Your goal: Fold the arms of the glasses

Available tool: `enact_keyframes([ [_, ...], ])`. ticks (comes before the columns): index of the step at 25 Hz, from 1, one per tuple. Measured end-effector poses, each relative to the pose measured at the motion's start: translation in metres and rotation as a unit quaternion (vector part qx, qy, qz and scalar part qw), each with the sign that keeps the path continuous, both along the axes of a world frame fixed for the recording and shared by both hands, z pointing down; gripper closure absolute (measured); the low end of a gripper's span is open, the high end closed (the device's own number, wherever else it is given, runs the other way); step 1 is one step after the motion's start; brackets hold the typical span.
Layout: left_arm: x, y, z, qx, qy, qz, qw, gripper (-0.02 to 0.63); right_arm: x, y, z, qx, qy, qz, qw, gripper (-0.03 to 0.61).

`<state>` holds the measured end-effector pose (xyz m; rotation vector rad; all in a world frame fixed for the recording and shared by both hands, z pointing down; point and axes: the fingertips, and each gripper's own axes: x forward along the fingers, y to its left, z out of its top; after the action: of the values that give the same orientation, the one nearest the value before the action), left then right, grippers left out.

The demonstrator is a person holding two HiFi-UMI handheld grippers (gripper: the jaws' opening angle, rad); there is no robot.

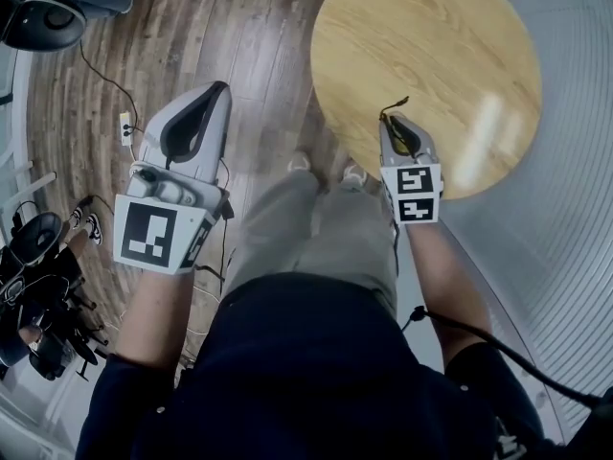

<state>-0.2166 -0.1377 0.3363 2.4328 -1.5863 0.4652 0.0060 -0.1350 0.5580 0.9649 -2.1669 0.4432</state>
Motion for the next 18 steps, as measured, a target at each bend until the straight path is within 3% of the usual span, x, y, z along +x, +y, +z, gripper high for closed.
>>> enact_keyframes([
  [18, 0.032, -0.013, -0.059, 0.06, 0.013, -0.005, 0.9981, 0.611, 0.003, -0.016, -0.117, 0.074, -0.108, -0.012, 0.991, 0.515],
])
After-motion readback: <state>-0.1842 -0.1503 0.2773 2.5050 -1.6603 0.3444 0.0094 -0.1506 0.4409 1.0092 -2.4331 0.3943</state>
